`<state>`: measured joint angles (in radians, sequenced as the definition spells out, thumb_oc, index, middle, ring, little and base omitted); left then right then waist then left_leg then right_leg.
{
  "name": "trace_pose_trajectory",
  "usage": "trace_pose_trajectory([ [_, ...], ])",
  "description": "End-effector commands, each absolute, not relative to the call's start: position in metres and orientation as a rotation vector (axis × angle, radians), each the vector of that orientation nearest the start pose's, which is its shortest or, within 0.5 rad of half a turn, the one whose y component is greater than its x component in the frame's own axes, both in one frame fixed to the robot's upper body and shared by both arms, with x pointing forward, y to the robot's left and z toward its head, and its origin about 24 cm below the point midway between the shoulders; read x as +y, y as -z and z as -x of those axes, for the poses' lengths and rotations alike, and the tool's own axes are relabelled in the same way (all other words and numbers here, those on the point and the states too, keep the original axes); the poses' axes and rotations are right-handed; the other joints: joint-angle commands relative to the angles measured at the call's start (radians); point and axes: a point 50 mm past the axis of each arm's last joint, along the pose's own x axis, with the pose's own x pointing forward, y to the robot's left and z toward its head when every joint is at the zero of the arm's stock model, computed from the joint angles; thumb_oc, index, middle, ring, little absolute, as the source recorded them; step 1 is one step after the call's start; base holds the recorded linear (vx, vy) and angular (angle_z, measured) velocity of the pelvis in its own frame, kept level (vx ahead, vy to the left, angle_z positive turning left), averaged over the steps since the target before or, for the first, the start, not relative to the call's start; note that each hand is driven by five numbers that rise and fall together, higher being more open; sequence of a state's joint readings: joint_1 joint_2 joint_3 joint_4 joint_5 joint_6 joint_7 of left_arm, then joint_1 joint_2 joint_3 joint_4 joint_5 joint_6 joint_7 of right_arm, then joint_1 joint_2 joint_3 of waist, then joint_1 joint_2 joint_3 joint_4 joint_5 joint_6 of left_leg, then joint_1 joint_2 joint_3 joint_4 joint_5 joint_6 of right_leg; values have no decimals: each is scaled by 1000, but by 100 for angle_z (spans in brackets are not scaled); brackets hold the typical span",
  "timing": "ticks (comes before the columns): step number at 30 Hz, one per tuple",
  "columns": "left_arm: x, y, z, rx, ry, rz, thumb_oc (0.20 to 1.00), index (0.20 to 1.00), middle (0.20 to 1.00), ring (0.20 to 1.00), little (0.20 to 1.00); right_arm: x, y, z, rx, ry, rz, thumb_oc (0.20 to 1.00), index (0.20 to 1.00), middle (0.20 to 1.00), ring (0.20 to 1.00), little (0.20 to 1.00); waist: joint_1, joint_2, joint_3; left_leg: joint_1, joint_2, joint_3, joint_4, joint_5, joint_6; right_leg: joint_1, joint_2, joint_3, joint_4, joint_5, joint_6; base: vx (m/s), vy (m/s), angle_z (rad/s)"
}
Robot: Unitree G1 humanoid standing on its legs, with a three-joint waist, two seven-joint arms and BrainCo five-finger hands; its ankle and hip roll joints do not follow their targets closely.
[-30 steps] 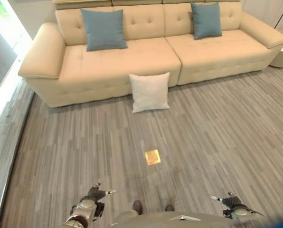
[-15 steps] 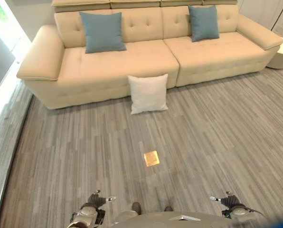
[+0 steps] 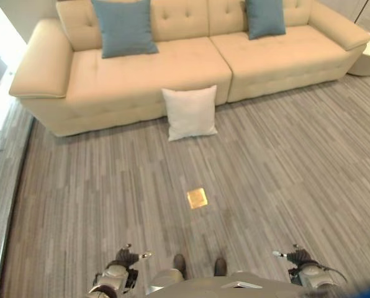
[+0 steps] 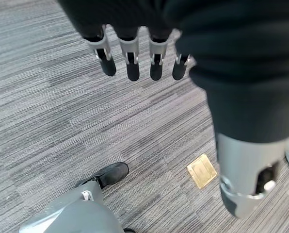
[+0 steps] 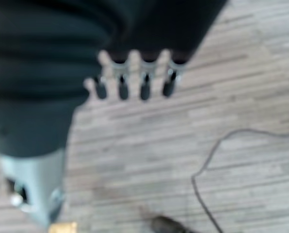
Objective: Pick up all the scattered cushions and arrange them neatly on the sofa.
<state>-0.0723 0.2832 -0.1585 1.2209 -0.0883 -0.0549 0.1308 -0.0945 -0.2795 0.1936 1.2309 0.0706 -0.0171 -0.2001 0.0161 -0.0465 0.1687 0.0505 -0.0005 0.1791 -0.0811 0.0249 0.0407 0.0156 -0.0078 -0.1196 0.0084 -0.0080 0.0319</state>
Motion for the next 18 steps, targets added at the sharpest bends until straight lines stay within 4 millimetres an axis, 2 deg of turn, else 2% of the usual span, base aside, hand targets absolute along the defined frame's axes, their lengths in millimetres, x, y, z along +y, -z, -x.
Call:
trace_pose_trajectory([
  [1,261,141,-134,1063,-203,-399,1000,1000,1000,1000,1000,-250,137,-153,1024,172,479,1000,1000,1000,1000,1000,4,-21,4,-21,0,-83,161,-178,-4,-107,-186,-36,202,38,144,9,90,-45],
  [3,261,141,-136,1057,-197,-406,1000,1000,1000,1000,1000,-247,135,-158,1009,153,494,1000,1000,1000,1000,1000,-2,-15,15,5,-4,-72,149,-188,1,-167,-189,-51,228,57,145,133,87,-24],
  [5,260,140,-138,1051,-194,-401,1000,1000,1000,1000,1000,-248,135,-159,1006,148,507,1000,1000,1000,1000,1000,-8,-13,17,41,-7,-79,126,-193,2,-196,-170,-68,189,56,137,225,6,-31],
  [6,259,140,-139,1050,-190,-395,1000,1000,1000,1000,1000,-249,134,-161,998,144,519,1000,1000,1000,1000,1000,-18,-14,20,76,-17,-85,101,-197,0,-215,-155,-99,118,75,137,320,-64,-23],
  [8,255,140,-142,1038,-169,-400,1000,1000,1000,1000,1000,-252,134,-158,1001,145,527,1000,1000,1000,1000,1000,-42,-13,23,116,-18,-123,88,-218,-8,-223,-110,-44,69,72,137,280,-89,2],
  [10,254,140,-143,1035,-165,-401,1000,1000,1000,1000,1000,-252,135,-155,1010,142,528,1000,1000,1000,1000,1000,-46,-18,16,119,-21,-131,84,-221,-10,-222,-100,-23,62,77,129,169,-114,50],
  [13,248,142,-143,1034,-151,-383,1000,1000,1000,1000,1000,-255,137,-147,1029,145,530,1000,1000,1000,1000,1000,-55,-22,-15,125,6,-152,108,-231,-42,-192,-77,-17,56,68,97,266,-232,78],
  [16,241,141,-149,1018,-122,-380,1000,1000,1000,1000,1000,-259,136,-145,1023,161,514,1000,1000,1000,1000,1000,-70,-23,-28,97,40,-161,197,-191,-89,-148,-51,-24,43,34,64,176,-186,55],
  [17,241,141,-149,1018,-122,-380,1000,1000,1000,1000,1000,-259,136,-145,1023,161,514,1000,1000,1000,1000,1000,-71,-22,-28,95,41,-162,200,-192,-89,-147,-50,-26,42,34,63,140,-208,20],
  [18,237,139,-157,992,-99,-373,1000,1000,1000,1000,1000,-262,136,-143,1022,179,504,1000,1000,1000,1000,1000,-74,-33,-21,33,58,-153,336,-147,-118,-107,-46,-38,27,12,39,120,-184,24],
])
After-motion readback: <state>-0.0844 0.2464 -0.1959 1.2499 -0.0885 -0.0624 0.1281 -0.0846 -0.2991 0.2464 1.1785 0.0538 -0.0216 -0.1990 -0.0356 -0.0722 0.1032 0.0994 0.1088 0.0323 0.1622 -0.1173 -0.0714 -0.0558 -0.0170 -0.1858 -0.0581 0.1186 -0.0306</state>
